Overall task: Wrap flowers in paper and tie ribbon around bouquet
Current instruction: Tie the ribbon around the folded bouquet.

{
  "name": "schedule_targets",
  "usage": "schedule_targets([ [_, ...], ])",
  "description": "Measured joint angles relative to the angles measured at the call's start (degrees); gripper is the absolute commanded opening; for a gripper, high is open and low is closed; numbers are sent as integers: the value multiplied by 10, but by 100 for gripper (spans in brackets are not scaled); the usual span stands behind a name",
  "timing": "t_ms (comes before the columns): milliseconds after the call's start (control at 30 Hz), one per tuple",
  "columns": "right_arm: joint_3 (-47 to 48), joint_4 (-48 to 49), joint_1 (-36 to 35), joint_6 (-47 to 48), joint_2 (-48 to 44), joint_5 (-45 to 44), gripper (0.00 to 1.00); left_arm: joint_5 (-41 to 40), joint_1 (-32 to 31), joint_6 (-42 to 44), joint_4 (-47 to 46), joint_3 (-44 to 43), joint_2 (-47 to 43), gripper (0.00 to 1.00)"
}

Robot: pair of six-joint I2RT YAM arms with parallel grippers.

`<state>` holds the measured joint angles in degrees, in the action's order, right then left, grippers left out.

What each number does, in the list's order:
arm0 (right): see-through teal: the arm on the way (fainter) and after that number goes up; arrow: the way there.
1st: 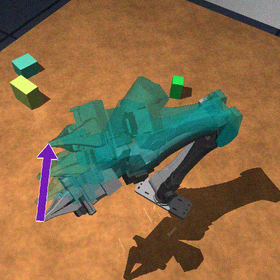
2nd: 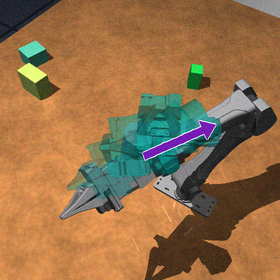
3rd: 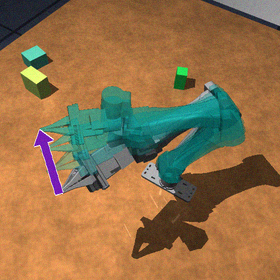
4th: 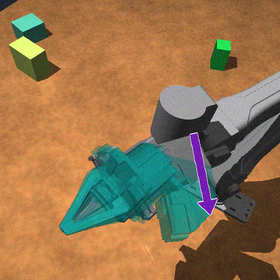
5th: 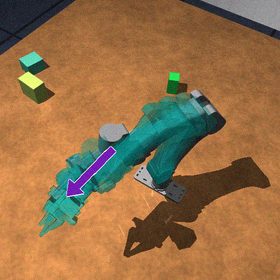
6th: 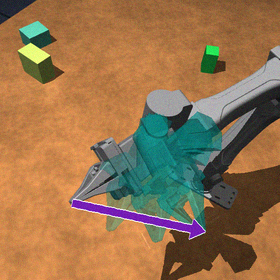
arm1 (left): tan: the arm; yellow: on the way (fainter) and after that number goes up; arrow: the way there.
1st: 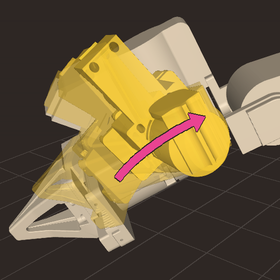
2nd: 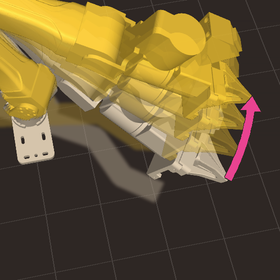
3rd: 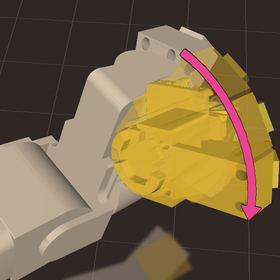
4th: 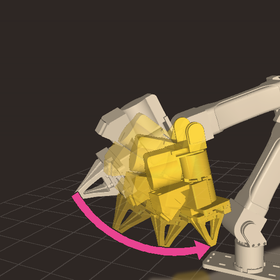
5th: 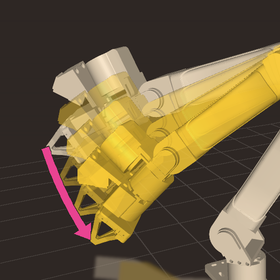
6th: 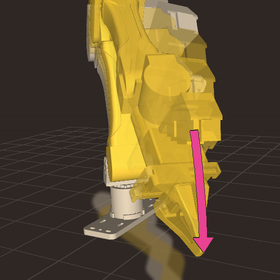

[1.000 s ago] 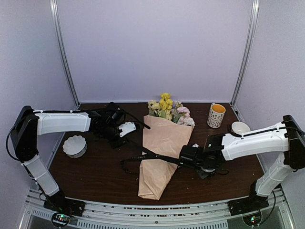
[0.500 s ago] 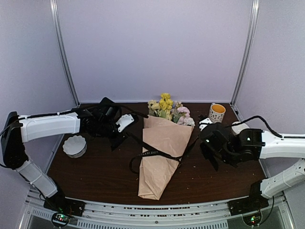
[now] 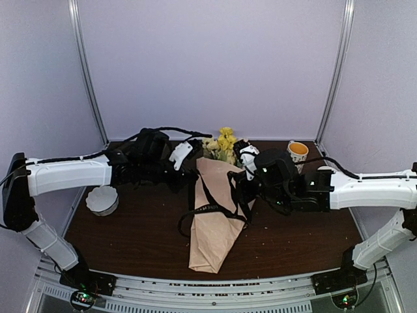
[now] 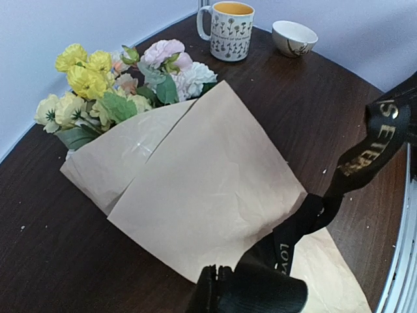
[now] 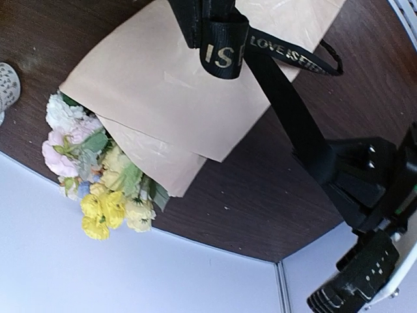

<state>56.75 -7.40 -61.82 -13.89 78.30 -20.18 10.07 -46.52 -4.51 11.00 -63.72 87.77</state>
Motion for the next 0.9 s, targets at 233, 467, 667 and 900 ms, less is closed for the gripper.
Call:
schedule_targets([
  [233,43,34,3,0,49,42,0,6,-15,-7,-7,-10,10,0],
  [467,53,40,27,0,68,75,0,-5,-14,-7,-4,-22,15,0],
  [667,-48,44,192,-64,-26,97,0,-26,106,-57,-11,0,17,0],
  [900,-385,-61,575,-241,-530,119,0,-36,342,-162,24,158,-47,0],
])
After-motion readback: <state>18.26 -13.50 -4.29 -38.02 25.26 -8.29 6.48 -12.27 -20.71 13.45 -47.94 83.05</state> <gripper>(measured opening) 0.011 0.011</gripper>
